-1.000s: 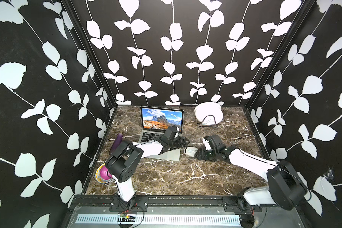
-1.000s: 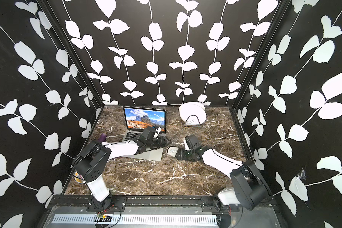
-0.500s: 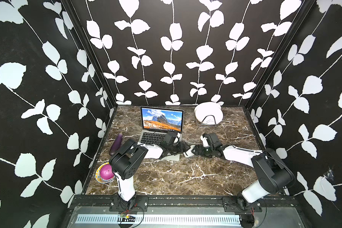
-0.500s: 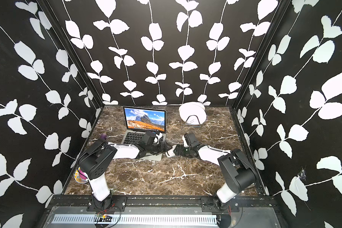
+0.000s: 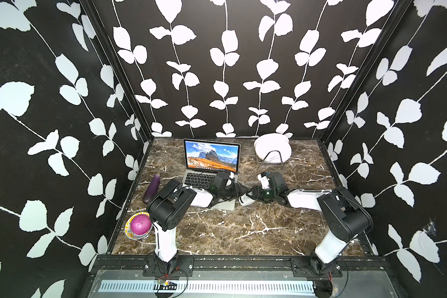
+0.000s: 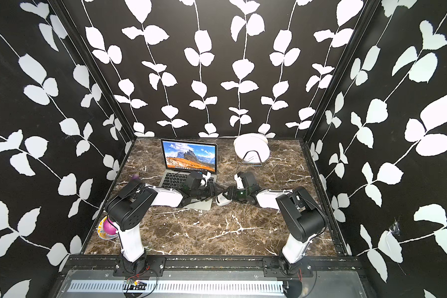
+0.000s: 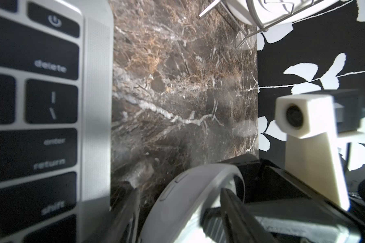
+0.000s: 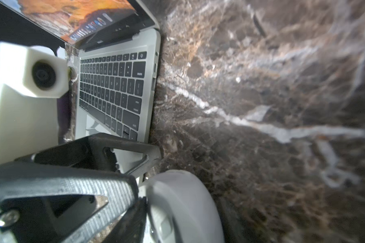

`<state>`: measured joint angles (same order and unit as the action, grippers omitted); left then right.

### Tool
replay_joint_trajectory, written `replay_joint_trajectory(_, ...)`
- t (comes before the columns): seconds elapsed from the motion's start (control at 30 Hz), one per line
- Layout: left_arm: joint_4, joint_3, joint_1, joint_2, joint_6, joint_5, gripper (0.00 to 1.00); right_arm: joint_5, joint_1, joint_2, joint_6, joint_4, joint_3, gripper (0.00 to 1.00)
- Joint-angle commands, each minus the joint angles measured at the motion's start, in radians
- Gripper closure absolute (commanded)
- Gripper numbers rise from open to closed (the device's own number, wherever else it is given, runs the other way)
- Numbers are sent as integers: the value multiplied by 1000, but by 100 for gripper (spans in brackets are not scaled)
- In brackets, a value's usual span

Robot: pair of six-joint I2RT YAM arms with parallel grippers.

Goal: Insert the wireless mouse receiver into the laptop
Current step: Pick up the mouse from the center of the board.

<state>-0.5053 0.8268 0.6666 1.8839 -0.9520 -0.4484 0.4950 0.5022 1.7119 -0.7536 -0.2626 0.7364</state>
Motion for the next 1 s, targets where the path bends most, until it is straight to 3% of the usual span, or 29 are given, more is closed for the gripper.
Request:
replay_joint_trajectory(0.0,11,-5,10,6,3,-25,37,-10,-3,18,-8,1,-20,58)
replay_joint_trajectory(0.27,17,-60,-21,-111,-45,68,32,26,-38,-17,-53,-89,-73,100)
replay_joint_trajectory(0.4,-62,-142,-21,-182,-122,98,30,84,-69,-62,-134,-257,-128,100)
replay_joint_trajectory(0.6,-358,-262,-9,-194,-295,70,30,140,-93,-159,-254,-441,-177,100)
replay_joint_trajectory(0.97,-575,-257,8,-111,-363,67,29,209,-98,-190,-347,-574,-194,100)
